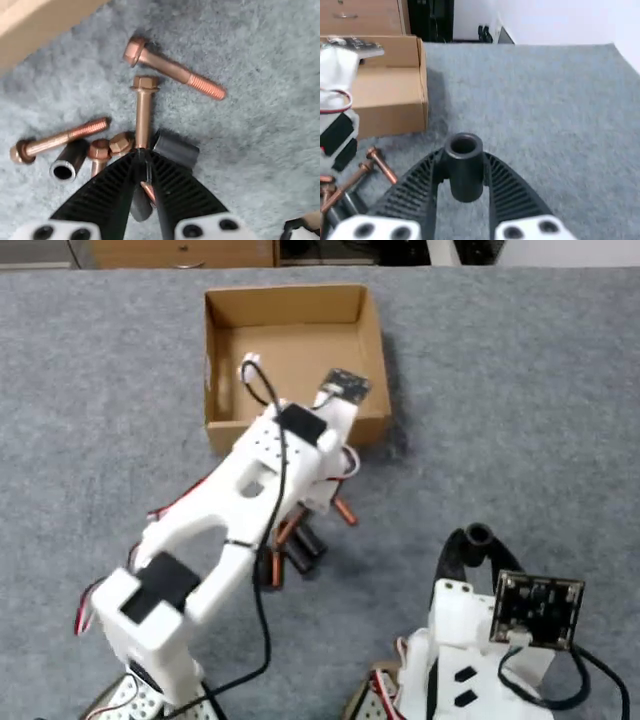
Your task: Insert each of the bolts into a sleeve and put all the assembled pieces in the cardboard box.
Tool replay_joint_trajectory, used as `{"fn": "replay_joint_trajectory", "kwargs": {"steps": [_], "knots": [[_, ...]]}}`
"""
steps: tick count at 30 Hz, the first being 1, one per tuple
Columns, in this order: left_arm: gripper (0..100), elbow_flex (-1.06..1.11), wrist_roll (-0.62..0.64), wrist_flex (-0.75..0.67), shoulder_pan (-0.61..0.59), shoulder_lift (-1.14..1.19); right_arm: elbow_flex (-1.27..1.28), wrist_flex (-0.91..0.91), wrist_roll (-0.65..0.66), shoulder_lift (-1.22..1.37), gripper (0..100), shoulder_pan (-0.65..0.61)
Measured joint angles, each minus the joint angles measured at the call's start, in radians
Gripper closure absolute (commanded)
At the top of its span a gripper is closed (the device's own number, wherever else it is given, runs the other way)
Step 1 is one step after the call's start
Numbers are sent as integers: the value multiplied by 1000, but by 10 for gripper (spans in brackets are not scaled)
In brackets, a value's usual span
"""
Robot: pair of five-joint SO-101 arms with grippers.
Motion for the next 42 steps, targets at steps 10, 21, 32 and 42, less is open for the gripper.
{"fn": "replay_joint_trajectory", "kwargs": {"steps": [10, 21, 32, 42], "knots": [[982, -212, -192, 155, 0, 236, 0, 0, 0, 0, 997, 0], [982, -394, -219, 172, -9, 333, 0, 0, 0, 0, 997, 0], [982, -397, -219, 178, -58, 336, 0, 0, 0, 0, 997, 0], [982, -387, -219, 181, -58, 339, 41, 0, 0, 0, 997, 2]]}}
